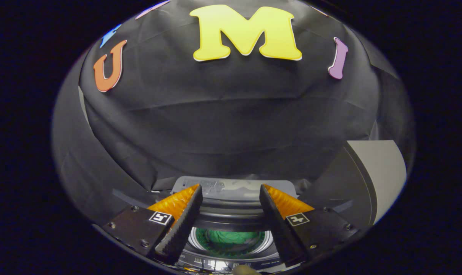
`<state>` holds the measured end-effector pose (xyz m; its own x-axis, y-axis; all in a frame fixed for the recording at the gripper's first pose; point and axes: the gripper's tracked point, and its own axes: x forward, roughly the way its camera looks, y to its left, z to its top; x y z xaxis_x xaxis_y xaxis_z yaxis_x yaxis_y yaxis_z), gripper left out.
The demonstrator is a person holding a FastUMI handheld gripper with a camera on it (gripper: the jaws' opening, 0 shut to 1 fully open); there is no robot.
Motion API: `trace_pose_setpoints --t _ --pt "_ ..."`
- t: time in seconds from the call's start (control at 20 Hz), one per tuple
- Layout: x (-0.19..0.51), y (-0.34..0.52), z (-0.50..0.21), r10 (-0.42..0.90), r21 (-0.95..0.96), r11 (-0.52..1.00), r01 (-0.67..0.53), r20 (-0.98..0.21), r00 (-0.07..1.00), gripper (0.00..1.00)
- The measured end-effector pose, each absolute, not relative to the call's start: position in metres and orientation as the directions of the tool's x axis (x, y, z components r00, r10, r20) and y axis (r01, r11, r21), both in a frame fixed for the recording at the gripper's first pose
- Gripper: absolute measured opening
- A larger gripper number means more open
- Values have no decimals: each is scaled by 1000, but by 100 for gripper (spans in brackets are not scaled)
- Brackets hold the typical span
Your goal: Put the clothes into the washing machine and then close the washing machine lid.
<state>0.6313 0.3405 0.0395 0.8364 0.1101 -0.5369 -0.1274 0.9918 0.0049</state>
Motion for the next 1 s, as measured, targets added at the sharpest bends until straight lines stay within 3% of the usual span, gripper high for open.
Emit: trace_pose_setpoints --t 0.5,1.0 --pt "576 338 -15 95 -32 989 -147 -626 774 94" --pt "552 322 -8 72 -13 995 -102 -623 779 94"
